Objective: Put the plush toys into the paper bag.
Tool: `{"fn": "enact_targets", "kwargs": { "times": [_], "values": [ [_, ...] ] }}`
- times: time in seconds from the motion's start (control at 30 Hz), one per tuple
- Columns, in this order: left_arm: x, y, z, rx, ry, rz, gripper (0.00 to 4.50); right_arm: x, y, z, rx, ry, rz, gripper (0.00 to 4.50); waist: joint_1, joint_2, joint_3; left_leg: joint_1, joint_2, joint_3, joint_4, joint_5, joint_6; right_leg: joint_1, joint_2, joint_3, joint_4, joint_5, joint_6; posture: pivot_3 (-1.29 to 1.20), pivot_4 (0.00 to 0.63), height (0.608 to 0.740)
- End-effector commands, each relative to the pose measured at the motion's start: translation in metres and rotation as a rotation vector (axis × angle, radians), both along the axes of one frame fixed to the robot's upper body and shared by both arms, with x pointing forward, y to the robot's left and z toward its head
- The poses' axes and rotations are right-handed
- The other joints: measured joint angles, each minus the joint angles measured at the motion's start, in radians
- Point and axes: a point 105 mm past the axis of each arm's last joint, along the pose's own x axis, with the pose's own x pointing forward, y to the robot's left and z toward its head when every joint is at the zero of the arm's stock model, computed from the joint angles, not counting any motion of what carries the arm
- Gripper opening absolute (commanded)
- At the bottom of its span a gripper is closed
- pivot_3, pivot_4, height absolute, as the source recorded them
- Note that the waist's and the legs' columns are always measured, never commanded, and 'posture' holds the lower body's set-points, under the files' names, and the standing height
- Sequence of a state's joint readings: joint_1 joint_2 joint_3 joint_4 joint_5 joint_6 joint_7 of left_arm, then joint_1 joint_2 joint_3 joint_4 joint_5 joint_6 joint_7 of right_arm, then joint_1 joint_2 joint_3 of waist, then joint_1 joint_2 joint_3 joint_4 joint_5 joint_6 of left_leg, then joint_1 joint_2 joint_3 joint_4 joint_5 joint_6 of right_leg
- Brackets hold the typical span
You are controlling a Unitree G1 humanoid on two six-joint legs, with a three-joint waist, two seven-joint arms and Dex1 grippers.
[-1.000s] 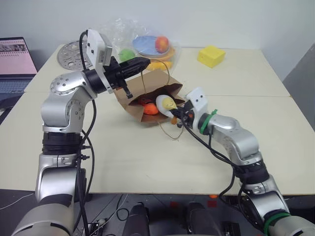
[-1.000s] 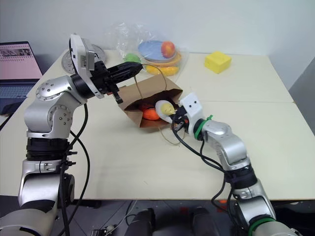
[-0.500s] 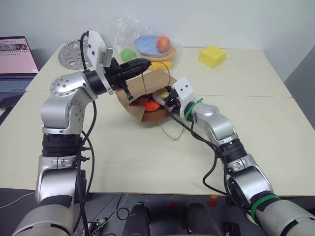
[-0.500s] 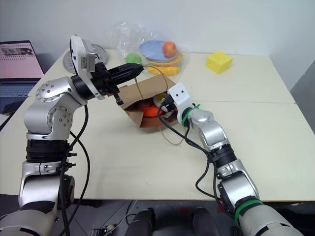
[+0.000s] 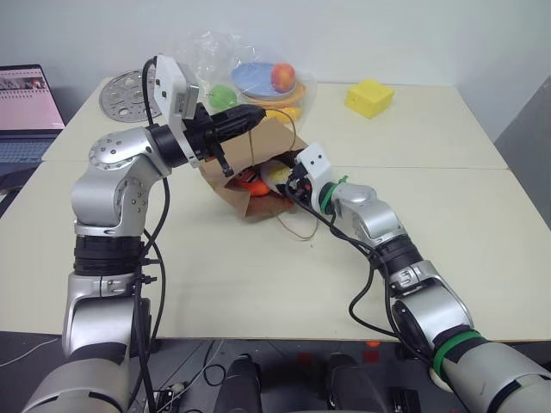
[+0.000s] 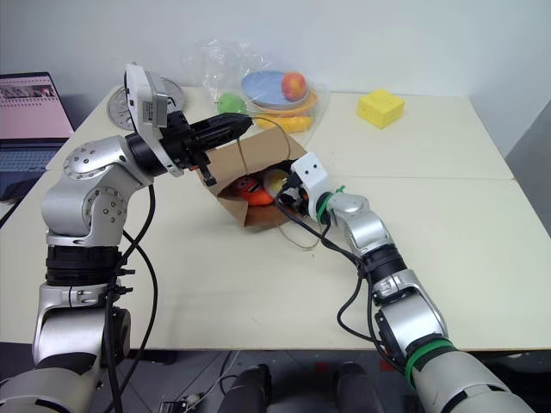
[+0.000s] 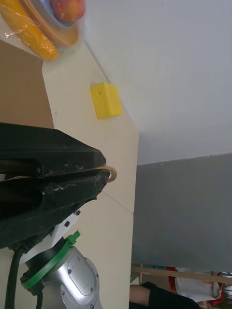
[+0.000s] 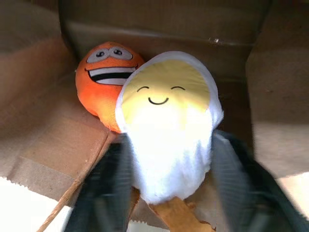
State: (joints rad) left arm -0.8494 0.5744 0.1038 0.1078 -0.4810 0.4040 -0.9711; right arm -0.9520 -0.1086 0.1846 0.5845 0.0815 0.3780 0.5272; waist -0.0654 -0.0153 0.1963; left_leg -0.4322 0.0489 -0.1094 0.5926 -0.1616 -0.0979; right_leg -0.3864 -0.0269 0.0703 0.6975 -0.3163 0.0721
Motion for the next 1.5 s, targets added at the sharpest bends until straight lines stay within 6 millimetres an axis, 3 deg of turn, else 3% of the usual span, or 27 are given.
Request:
{"fn": "enact_targets", "kwargs": {
  "times": [0.03,0.1,0.3,0.37,0.47,0.57,0.73,0.83,1.07,1.17,1.5],
  "values": [
    [-0.007,0.0,0.014,-0.006,-0.063,-0.005,0.0,-0.01,-0.005,0.03,0.052,-0.07,0.057,3.78,0.001,0.0,0.0,0.0,0.0,0.0,0.0,0.0,0.0,0.0,0.0,0.0,0.0,0.0,0.0,0.0,0.15,0.74],
    [-0.007,0.0,0.013,-0.006,-0.063,-0.003,0.0,-0.019,-0.011,0.033,0.053,-0.064,0.078,4.48,0.004,0.0,0.0,0.0,0.0,0.0,0.0,0.0,0.0,0.0,0.0,0.0,0.0,0.0,0.0,0.0,0.15,0.74],
    [-0.007,0.0,0.013,-0.007,-0.061,-0.003,0.0,-0.039,-0.035,0.045,0.066,-0.027,0.098,4.48,0.006,0.0,0.0,0.0,0.0,0.0,0.0,0.0,0.0,0.0,0.0,0.0,0.0,0.0,0.0,0.0,0.15,0.74],
    [-0.006,-0.001,0.013,-0.008,-0.06,-0.003,0.0,-0.049,-0.052,0.051,0.079,0.006,0.099,4.48,0.007,0.0,0.0,0.0,0.0,0.0,0.0,0.0,0.0,0.0,0.0,0.0,0.0,0.0,0.0,0.0,0.15,0.74],
    [-0.006,-0.001,0.012,-0.008,-0.058,-0.004,0.0,-0.06,-0.078,0.046,0.075,0.075,0.069,4.48,0.012,0.0,0.0,0.0,0.0,0.0,0.0,0.0,0.0,0.0,0.0,0.0,-0.001,0.0,0.0,0.0,0.15,0.74],
    [-0.006,0.0,0.012,-0.008,-0.057,-0.002,0.0,-0.065,-0.089,0.028,0.054,0.132,0.043,4.48,0.01,0.0,0.0,0.0,0.0,0.0,0.0,0.0,0.0,0.001,0.0,0.0,-0.001,0.0,0.0,0.0,0.15,0.74],
    [-0.004,-0.004,0.011,-0.012,-0.053,-0.011,0.0,-0.068,-0.074,-0.009,0.073,0.228,0.062,4.48,-0.005,0.0,0.0,0.0,0.0,0.001,0.0,0.0,0.0,0.0,0.0,0.001,0.0,0.0,0.0,0.0,0.15,0.74],
    [-0.003,-0.005,0.011,-0.01,-0.052,-0.012,0.0,-0.063,-0.059,-0.018,0.109,0.266,0.064,4.48,-0.011,0.0,0.0,0.0,0.0,0.001,0.0,0.0,0.0,0.0,0.0,0.001,0.0,0.0,0.0,0.0,0.15,0.74],
    [-0.004,-0.003,0.015,-0.008,-0.057,-0.006,0.0,-0.051,-0.054,-0.034,0.092,0.277,0.02,4.48,-0.009,0.0,0.0,0.0,0.0,0.0,0.0,0.0,0.0,0.0,0.0,0.0,0.0,0.0,0.0,0.0,0.15,0.74],
    [-0.005,-0.001,0.013,-0.003,-0.053,0.0,0.0,-0.047,-0.054,-0.037,0.098,0.284,-0.002,3.92,-0.01,0.0,0.0,0.0,0.0,0.0,0.0,0.0,0.0,0.0,0.0,0.0,0.0,0.0,0.0,0.0,0.15,0.74],
    [-0.004,0.004,0.01,-0.003,-0.05,0.026,0.0,-0.048,-0.055,-0.037,0.107,0.275,0.002,0.2,-0.012,0.0,0.0,0.0,0.0,0.0,0.0,0.0,0.0,0.0,0.0,0.0,0.0,0.0,0.0,0.0,0.15,0.74]
  ]
}}
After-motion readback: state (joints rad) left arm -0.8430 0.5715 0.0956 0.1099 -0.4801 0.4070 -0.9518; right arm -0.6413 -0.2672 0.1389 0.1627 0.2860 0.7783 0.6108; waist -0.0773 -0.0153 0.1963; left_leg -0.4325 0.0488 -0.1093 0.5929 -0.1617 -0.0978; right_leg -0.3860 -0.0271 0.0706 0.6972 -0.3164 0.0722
